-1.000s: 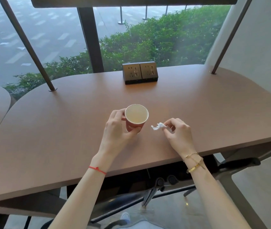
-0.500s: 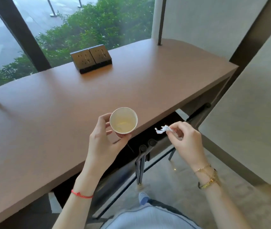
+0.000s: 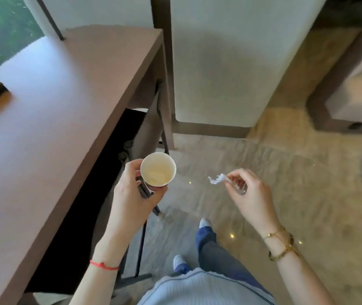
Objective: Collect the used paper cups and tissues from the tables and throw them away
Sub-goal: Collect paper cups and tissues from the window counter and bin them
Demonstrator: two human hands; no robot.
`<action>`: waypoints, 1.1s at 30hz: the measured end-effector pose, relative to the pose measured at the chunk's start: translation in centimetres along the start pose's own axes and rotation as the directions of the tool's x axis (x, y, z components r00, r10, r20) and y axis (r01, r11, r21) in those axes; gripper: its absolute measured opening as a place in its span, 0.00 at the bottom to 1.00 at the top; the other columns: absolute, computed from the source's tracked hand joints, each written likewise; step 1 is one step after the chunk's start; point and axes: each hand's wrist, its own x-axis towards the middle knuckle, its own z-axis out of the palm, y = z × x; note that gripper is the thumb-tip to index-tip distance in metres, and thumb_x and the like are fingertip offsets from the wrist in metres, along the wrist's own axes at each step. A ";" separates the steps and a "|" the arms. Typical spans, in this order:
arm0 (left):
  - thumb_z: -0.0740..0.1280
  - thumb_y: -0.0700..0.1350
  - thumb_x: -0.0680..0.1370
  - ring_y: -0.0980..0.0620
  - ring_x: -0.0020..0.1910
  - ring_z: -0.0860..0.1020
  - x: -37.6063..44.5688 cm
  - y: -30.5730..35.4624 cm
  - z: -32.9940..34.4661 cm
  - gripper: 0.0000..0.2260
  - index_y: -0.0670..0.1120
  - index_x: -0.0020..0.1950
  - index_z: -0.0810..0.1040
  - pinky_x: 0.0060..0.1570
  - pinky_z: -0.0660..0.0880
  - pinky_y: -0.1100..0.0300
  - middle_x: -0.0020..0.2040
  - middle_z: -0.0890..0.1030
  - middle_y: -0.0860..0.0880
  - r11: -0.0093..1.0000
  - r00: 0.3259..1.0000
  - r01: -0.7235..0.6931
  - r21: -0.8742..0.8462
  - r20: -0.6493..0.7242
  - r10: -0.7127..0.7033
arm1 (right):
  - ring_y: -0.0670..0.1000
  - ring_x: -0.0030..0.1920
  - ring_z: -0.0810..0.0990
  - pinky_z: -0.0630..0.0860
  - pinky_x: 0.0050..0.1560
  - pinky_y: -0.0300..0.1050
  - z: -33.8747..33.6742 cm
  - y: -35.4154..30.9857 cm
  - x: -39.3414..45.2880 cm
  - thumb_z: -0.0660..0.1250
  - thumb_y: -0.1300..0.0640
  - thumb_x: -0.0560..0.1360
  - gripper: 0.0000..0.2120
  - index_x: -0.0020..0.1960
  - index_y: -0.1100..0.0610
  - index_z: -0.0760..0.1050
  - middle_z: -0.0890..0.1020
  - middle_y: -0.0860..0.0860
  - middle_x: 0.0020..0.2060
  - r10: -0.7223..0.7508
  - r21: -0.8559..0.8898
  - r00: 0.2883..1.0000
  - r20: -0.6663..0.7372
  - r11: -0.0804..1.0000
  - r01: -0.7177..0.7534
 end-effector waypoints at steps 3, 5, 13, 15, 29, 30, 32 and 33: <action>0.79 0.50 0.67 0.61 0.54 0.74 -0.5 2.2 3.1 0.31 0.55 0.63 0.66 0.51 0.72 0.66 0.56 0.73 0.62 0.996 0.989 -0.089 -0.024 0.119 0.091 | 0.45 0.39 0.76 0.72 0.39 0.38 -3.2 2.1 -4.5 0.71 0.55 0.72 0.03 0.43 0.51 0.76 0.77 0.46 0.36 0.105 -0.020 0.988 -0.112 0.994 -0.108; 0.79 0.50 0.67 0.63 0.54 0.73 -0.9 4.2 5.4 0.31 0.52 0.64 0.67 0.51 0.72 0.67 0.58 0.73 0.60 0.986 0.968 -0.155 -0.065 0.188 0.164 | 0.45 0.39 0.76 0.72 0.38 0.38 -5.3 3.5 -7.5 0.70 0.54 0.72 0.03 0.43 0.51 0.76 0.77 0.45 0.36 0.170 -0.023 0.967 -0.188 0.984 -0.177; 0.78 0.52 0.67 0.61 0.52 0.75 -6.7 14.9 16.9 0.30 0.53 0.63 0.68 0.48 0.73 0.69 0.58 0.74 0.59 0.903 0.798 -0.358 -0.239 0.424 0.429 | 0.44 0.38 0.77 0.73 0.37 0.38 -14.4 9.5 -21.0 0.71 0.58 0.72 0.05 0.43 0.51 0.76 0.78 0.44 0.37 0.390 -0.005 0.789 -0.475 0.895 -0.445; 0.78 0.53 0.66 0.62 0.51 0.75 -9.5 18.3 20.4 0.29 0.55 0.62 0.68 0.47 0.75 0.68 0.57 0.74 0.60 0.878 0.742 -0.380 -0.290 0.471 0.477 | 0.46 0.38 0.78 0.74 0.38 0.39 -17.3 11.2 -25.2 0.71 0.58 0.72 0.04 0.44 0.53 0.76 0.79 0.46 0.37 0.435 0.010 0.728 -0.530 0.861 -0.508; 0.79 0.51 0.66 0.58 0.51 0.78 -33.2 40.2 40.3 0.30 0.51 0.64 0.70 0.42 0.70 0.77 0.55 0.76 0.60 0.705 0.276 -0.418 -0.573 0.659 0.699 | 0.44 0.39 0.75 0.69 0.39 0.31 -34.1 19.1 -54.0 0.71 0.57 0.73 0.04 0.47 0.52 0.78 0.78 0.44 0.38 0.611 0.233 0.183 -0.770 0.537 -0.811; 0.79 0.51 0.66 0.58 0.51 0.77 -34.4 41.4 41.4 0.30 0.51 0.64 0.70 0.41 0.69 0.76 0.55 0.76 0.60 0.692 0.244 -0.431 -0.579 0.664 0.707 | 0.44 0.39 0.75 0.69 0.39 0.30 -34.7 19.6 -55.4 0.71 0.57 0.73 0.05 0.47 0.52 0.78 0.78 0.44 0.38 0.614 0.264 0.141 -0.777 0.521 -0.812; 0.79 0.51 0.67 0.56 0.52 0.78 -36.6 43.7 43.7 0.31 0.51 0.65 0.70 0.43 0.72 0.71 0.55 0.75 0.60 0.669 0.179 -0.440 -0.599 0.672 0.719 | 0.43 0.39 0.75 0.68 0.39 0.29 -35.9 20.6 -57.7 0.71 0.59 0.72 0.05 0.47 0.53 0.78 0.77 0.44 0.37 0.610 0.312 0.063 -0.790 0.489 -0.815; 0.79 0.51 0.67 0.56 0.52 0.78 -37.7 44.9 45.1 0.31 0.51 0.65 0.69 0.44 0.73 0.67 0.56 0.75 0.59 0.663 0.148 -0.432 -0.611 0.678 0.720 | 0.43 0.39 0.75 0.68 0.39 0.29 -36.6 21.3 -58.7 0.72 0.59 0.72 0.06 0.47 0.52 0.77 0.77 0.44 0.37 0.608 0.331 0.025 -0.794 0.467 -0.820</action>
